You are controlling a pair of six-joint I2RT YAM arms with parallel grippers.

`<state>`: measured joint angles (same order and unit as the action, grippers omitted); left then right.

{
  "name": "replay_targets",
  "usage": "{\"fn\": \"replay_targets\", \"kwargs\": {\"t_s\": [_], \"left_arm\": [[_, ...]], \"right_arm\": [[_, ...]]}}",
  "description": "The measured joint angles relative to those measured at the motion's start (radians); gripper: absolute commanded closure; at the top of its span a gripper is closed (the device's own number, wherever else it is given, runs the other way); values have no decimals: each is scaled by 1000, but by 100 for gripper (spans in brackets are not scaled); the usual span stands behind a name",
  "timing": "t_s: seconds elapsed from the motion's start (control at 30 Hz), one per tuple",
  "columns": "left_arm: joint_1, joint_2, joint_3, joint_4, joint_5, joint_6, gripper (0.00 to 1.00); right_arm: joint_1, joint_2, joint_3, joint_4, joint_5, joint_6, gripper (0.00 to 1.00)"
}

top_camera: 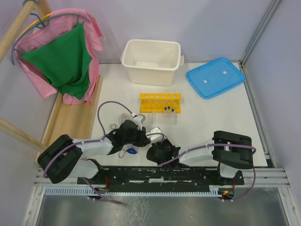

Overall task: Organize the chemistry lab equipment
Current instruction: Pick up the test tube at the center of the board.

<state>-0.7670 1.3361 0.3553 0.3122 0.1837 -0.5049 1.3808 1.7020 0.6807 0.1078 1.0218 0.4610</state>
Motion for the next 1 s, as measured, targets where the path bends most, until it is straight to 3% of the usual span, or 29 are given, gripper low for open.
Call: {"fn": "replay_targets", "kwargs": {"t_s": [0.13,0.2,0.37,0.53,0.77,1.0], "left_arm": [[0,-67,19,-96,-29,16,64],[0,-93,27,-122,-34,26,64],[0,-143,45,-169,-32,53,63],[0,-148,79,-226,-24,100,63],[-24,-148,102,-277,-61,135,66],[-150,-118,166,-311,-177,169,67]], "right_arm": [[0,-64,35,-150,11,64,75],[0,-98,51,-223,14,98,66],[-10,-211,81,-399,-11,171,56],[-91,-374,90,-533,-158,212,48],[-193,-456,173,-712,-357,227,48],[-239,-481,172,-764,-476,242,48]]}}
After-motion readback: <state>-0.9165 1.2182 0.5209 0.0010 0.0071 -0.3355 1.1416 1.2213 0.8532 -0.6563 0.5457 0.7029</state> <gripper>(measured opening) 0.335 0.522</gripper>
